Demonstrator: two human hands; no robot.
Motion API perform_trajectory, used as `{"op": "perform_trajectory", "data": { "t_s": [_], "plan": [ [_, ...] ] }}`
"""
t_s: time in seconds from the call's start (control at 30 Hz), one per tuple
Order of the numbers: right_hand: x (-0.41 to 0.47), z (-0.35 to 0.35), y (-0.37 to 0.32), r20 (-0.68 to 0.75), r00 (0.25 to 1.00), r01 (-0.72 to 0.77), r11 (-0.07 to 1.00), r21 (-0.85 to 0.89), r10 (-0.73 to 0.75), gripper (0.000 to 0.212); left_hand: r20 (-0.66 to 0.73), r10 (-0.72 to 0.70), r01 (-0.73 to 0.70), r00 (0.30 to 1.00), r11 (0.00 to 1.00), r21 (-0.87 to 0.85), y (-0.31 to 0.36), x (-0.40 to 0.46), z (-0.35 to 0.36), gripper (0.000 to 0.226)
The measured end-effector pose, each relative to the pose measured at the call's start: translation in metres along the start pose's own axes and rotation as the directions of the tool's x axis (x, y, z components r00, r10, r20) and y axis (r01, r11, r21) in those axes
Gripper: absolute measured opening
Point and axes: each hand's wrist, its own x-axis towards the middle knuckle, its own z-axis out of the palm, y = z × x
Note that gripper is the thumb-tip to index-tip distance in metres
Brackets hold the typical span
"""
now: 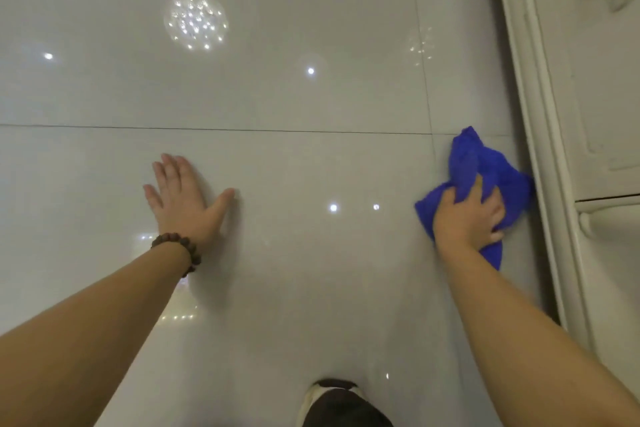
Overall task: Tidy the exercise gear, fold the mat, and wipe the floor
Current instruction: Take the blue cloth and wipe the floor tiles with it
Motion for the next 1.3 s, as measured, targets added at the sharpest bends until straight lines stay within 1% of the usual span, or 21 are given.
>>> {"op": "perform_trajectory", "data": {
  "t_s": [0.07, 0.1, 0.2, 0.23, 0.27, 0.3, 0.4, 0.5, 0.57, 0.6, 0.67, 0.73, 0.8, 0.87, 1.0, 1.07, 1.1, 1.13, 1.2, 1.27, 1.3],
  "plan": [
    [-0.058, 0.02, -0.03, -0.026, 0.958, 0.285, 0.958, -0.025, -0.286, 0.056, -0.016, 0.063, -0.064, 0.998, 0.998, -0.016, -0.009, -0.024, 0.003, 0.102],
    [-0.093, 0.03, -0.042, 0.004, 0.852, 0.524, 0.85, -0.051, -0.524, 0.058, -0.031, 0.062, -0.063, 0.998, 0.998, -0.028, -0.014, -0.036, 0.006, 0.101],
    [-0.153, 0.039, -0.05, 0.22, 0.163, 0.986, 0.164, -0.016, -0.962, 0.063, -0.105, -0.063, 0.059, 0.992, 0.997, -0.039, -0.039, -0.062, 0.005, 0.097],
    [-0.141, 0.038, -0.051, 0.24, 0.017, 1.0, 0.022, 0.017, -0.971, 0.064, -0.127, -0.113, 0.111, 0.985, 0.994, -0.023, -0.053, -0.067, 0.0, 0.096],
    [-0.121, 0.036, -0.052, 0.226, 0.002, 1.0, 0.006, 0.021, -0.974, 0.063, -0.151, -0.164, 0.167, 0.975, 0.986, 0.002, -0.072, -0.072, -0.005, 0.095],
    [-0.098, 0.036, -0.052, 0.201, 0.111, 0.994, 0.113, -0.003, -0.973, 0.063, -0.179, -0.229, 0.239, 0.957, 0.971, 0.034, -0.093, -0.076, -0.011, 0.093],
    [-0.027, 0.029, -0.06, 0.09, 0.661, 0.751, 0.656, -0.077, -0.745, 0.059, -0.202, -0.492, 0.517, 0.847, 0.85, 0.102, -0.146, -0.09, -0.024, 0.088],
    [-0.011, 0.019, -0.091, 0.075, 0.924, 0.378, 0.925, -0.021, -0.376, 0.06, -0.13, -0.634, 0.643, 0.763, 0.764, 0.051, -0.159, -0.094, -0.022, 0.089],
    [-0.049, 0.03, -0.11, 0.072, 0.883, 0.466, 0.884, -0.043, -0.463, 0.061, -0.129, -0.649, 0.658, 0.75, 0.752, 0.041, -0.157, -0.094, -0.018, 0.09],
    [-0.078, 0.04, -0.116, 0.06, 0.781, 0.625, 0.779, -0.053, -0.622, 0.061, -0.131, -0.648, 0.657, 0.75, 0.753, 0.038, -0.157, -0.094, -0.016, 0.09],
    [-0.148, 0.055, -0.118, 0.093, 0.407, 0.913, 0.405, -0.041, -0.909, 0.06, -0.141, -0.646, 0.657, 0.75, 0.753, 0.037, -0.158, -0.093, -0.014, 0.09],
    [-0.196, 0.06, -0.11, 0.157, 0.06, 0.998, 0.063, 0.017, -0.986, 0.058, -0.143, -0.644, 0.654, 0.751, 0.755, 0.037, -0.159, -0.094, -0.014, 0.09],
    [-0.188, 0.061, -0.116, 0.191, -0.067, 0.997, -0.06, 0.042, -0.979, 0.057, -0.142, -0.633, 0.642, 0.761, 0.766, 0.027, -0.16, -0.094, -0.014, 0.091],
    [-0.149, 0.064, -0.135, 0.157, 0.065, 0.998, 0.066, 0.002, -0.985, 0.055, -0.145, -0.636, 0.645, 0.758, 0.764, 0.023, -0.16, -0.093, -0.014, 0.091],
    [-0.072, 0.055, -0.198, 0.127, 0.633, 0.772, 0.634, -0.036, -0.764, 0.057, -0.145, -0.633, 0.642, 0.761, 0.766, 0.024, -0.161, -0.091, -0.013, 0.093],
    [-0.084, 0.054, -0.221, 0.121, 0.755, 0.652, 0.758, -0.033, -0.644, 0.06, -0.147, -0.632, 0.642, 0.761, 0.766, 0.03, -0.164, -0.092, -0.011, 0.093],
    [-0.105, 0.058, -0.225, 0.125, 0.727, 0.684, 0.728, -0.043, -0.676, 0.06, -0.143, -0.631, 0.641, 0.762, 0.767, 0.031, -0.165, -0.092, -0.011, 0.094],
    [-0.134, 0.065, -0.223, 0.123, 0.623, 0.782, 0.622, -0.05, -0.773, 0.059, -0.138, -0.632, 0.641, 0.762, 0.767, 0.029, -0.166, -0.091, -0.011, 0.093],
    [-0.208, 0.08, -0.205, 0.153, 0.204, 0.979, 0.203, -0.021, -0.967, 0.059, -0.126, -0.641, 0.648, 0.757, 0.762, 0.019, -0.166, -0.089, -0.01, 0.091],
    [-0.261, 0.085, -0.183, 0.22, -0.263, 0.965, -0.258, 0.052, -0.94, 0.06, -0.114, -0.652, 0.658, 0.75, 0.753, 0.027, -0.167, -0.088, -0.01, 0.089],
    [-0.267, 0.086, -0.183, 0.246, -0.412, 0.911, -0.402, 0.092, -0.878, 0.061, -0.108, -0.652, 0.658, 0.751, 0.753, 0.032, -0.168, -0.088, -0.01, 0.09]
  ]
}}
